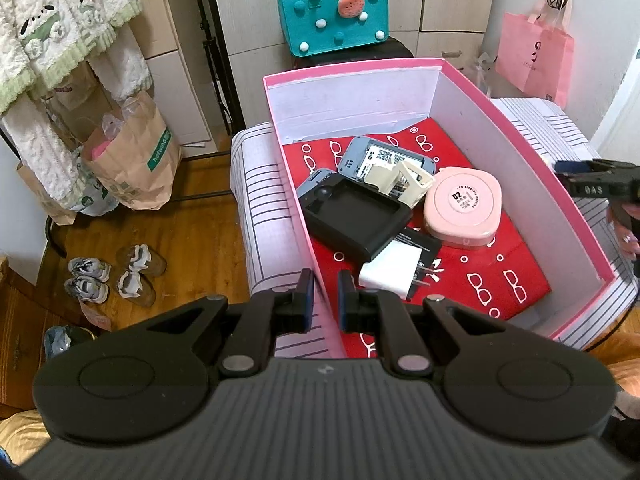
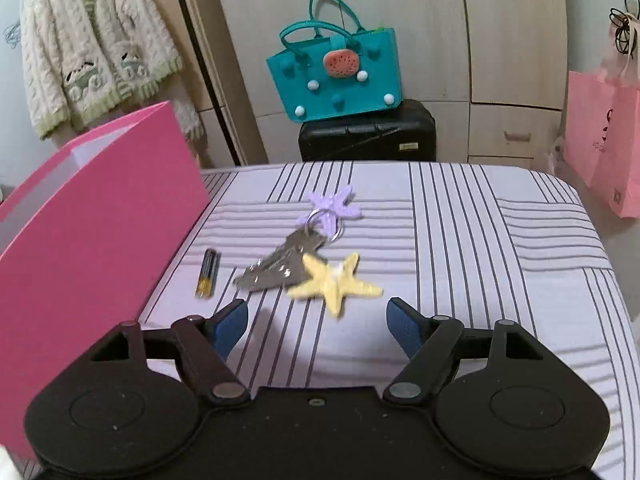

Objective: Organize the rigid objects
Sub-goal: 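Lower the right gripper onto the yellow starfish and close it, then carry the yellow starfish into the box and open the right gripper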

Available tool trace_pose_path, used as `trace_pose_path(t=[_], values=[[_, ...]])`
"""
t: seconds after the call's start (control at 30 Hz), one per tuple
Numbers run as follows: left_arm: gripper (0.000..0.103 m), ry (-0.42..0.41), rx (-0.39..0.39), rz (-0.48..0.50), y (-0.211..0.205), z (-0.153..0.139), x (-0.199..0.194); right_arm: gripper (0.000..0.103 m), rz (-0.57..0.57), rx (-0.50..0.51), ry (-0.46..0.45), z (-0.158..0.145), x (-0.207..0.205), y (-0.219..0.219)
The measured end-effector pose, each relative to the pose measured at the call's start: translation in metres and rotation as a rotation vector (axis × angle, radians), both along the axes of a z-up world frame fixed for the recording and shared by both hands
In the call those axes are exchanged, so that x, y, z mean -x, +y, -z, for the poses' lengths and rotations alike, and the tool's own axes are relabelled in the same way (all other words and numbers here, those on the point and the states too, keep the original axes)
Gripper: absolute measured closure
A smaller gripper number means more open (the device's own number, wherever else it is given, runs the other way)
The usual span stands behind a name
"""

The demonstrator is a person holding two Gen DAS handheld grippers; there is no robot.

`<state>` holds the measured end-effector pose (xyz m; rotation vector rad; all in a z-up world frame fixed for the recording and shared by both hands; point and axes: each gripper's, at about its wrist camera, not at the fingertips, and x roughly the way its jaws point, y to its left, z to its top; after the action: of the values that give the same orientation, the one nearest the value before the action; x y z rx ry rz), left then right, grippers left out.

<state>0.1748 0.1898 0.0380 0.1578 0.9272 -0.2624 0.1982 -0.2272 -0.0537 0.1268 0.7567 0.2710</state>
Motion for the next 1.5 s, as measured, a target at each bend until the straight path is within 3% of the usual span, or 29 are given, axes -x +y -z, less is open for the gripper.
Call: trace_pose_path(t=[0.23, 0.33, 0.43, 0.47, 0.63, 0.8, 1.13, 1.23, 1.3, 1.37, 1.5], values=[[0.093, -0.003, -0.006, -0.003, -0.001, 0.0, 0.001, 0.022, -0.01, -0.065, 0.022, -0.003, -0.016, 0.001], [0.093, -0.005, -0.006, -0.002, -0.002, 0.0, 0.002, 0.027, -0.043, 0.001, -0.013, 0.001, -0.014, 0.008], [0.093, -0.005, 0.0, -0.005, -0.002, 0.0, 0.002, 0.05, -0.013, 0.112, -0.046, 0.001, -0.011, 0.015], [0.093, -0.005, 0.002, -0.005, -0.001, 0.0, 0.002, 0.07, -0.013, 0.13, -0.048, 0.0, -0.01, 0.016], [0.093, -0.007, 0.002, -0.003, -0.001, 0.0, 0.002, 0.07, -0.053, 0.101, -0.01, -0.006, -0.006, 0.012], [0.093, -0.006, 0.006, -0.003, 0.0, 0.0, 0.001, 0.078, -0.041, 0.128, -0.036, -0.015, 0.008, 0.015], [0.093, -0.011, 0.014, -0.004, -0.001, 0.0, 0.001, 0.078, -0.096, 0.094, -0.118, -0.057, 0.031, 0.033], [0.093, -0.015, 0.02, -0.004, -0.001, 0.0, 0.001, 0.078, -0.163, 0.007, -0.156, -0.08, 0.042, 0.047], [0.093, -0.021, 0.026, -0.016, -0.001, 0.001, 0.002, 0.078, -0.25, -0.127, -0.168, -0.098, 0.045, 0.06], [0.093, -0.036, 0.023, -0.02, -0.003, 0.002, 0.004, 0.078, -0.345, -0.177, -0.172, -0.11, 0.049, 0.083], [0.093, -0.023, 0.056, -0.023, 0.004, 0.003, 0.003, 0.078, -0.51, -0.107, -0.133, -0.118, 0.054, 0.133]])
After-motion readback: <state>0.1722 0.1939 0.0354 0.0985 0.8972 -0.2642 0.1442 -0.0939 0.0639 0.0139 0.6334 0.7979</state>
